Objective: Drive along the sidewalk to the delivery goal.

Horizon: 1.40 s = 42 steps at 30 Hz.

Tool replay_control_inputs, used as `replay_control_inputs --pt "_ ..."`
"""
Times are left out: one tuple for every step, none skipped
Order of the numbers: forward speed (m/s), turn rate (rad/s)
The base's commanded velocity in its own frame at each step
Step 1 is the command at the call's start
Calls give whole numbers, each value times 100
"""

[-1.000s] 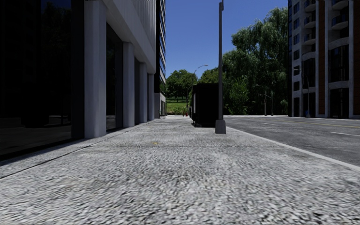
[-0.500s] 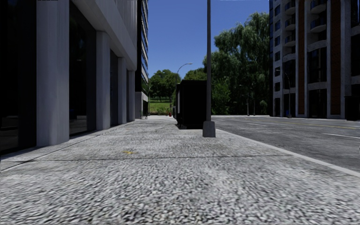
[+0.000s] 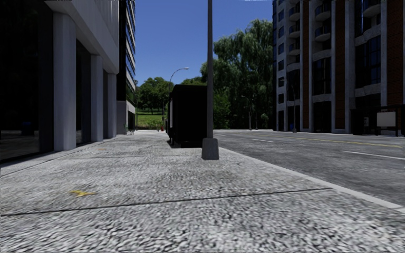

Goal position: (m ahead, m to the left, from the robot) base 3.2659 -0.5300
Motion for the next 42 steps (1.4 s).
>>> replay_control_inputs --pt "200 -40" --pt "200 -40" --pt "200 -40" --pt "200 -40" --pt "200 -40" --pt "200 -40" --pt "200 -40" --pt "200 -40" --pt "200 -40" --pt "194 -40" --pt "186 -40" --pt "178 -40" --pt "169 -40" --pt "169 -40" --pt "165 -40" --pt "161 -40" --pt "155 -40" --pt "149 -40" --pt "144 -40" --pt "144 -40" --pt "142 -41" --pt "141 -41" --pt "141 -41" --pt "141 -41" --pt "141 -41" --pt "141 -3" --pt "141 0" --pt "141 0" --pt "141 0" --pt "141 0" --pt "140 0" --pt "140 0" --pt "139 0" --pt "139 0" --pt "138 0" --pt "137 0" --pt "137 0" --pt "137 0" --pt "137 0" --pt "137 0" --pt "136 0" --pt "135 0"
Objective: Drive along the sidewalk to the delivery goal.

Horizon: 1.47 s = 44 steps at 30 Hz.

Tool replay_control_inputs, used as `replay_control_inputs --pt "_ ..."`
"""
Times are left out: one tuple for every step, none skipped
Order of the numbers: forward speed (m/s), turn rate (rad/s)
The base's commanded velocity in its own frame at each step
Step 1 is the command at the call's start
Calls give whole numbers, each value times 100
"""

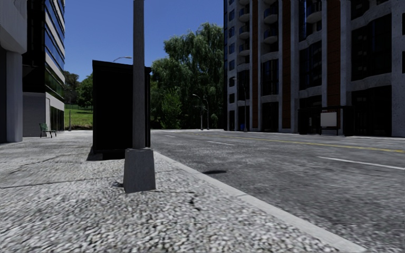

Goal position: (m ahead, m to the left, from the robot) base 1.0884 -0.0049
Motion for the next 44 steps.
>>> replay_control_inputs --pt "134 0" --pt "134 0" --pt "131 0" --pt "127 0" --pt "121 0" --pt "121 0" --pt "111 0" --pt "99 0" --pt "94 0" --pt "87 0" --pt "87 0" --pt "82 0" --pt "62 0" --pt "21 0" --pt "0 0" --pt "0 0" --pt "0 0" --pt "0 0" --pt "0 0" --pt "0 0" --pt "0 0" --pt "0 0" --pt "0 0" --pt "0 0" --pt "0 0" --pt "0 0" --pt "0 0" --pt "0 0" --pt "0 0" --pt "0 0" --pt "0 0" --pt "0 0" --pt "0 0" --pt "0 0" --pt "0 0" --pt "0 0" --pt "0 0" --pt "0 0" --pt "0 0" --pt "0 0" --pt "0 0" --pt "0 0" --pt "0 0" --pt "0 0"
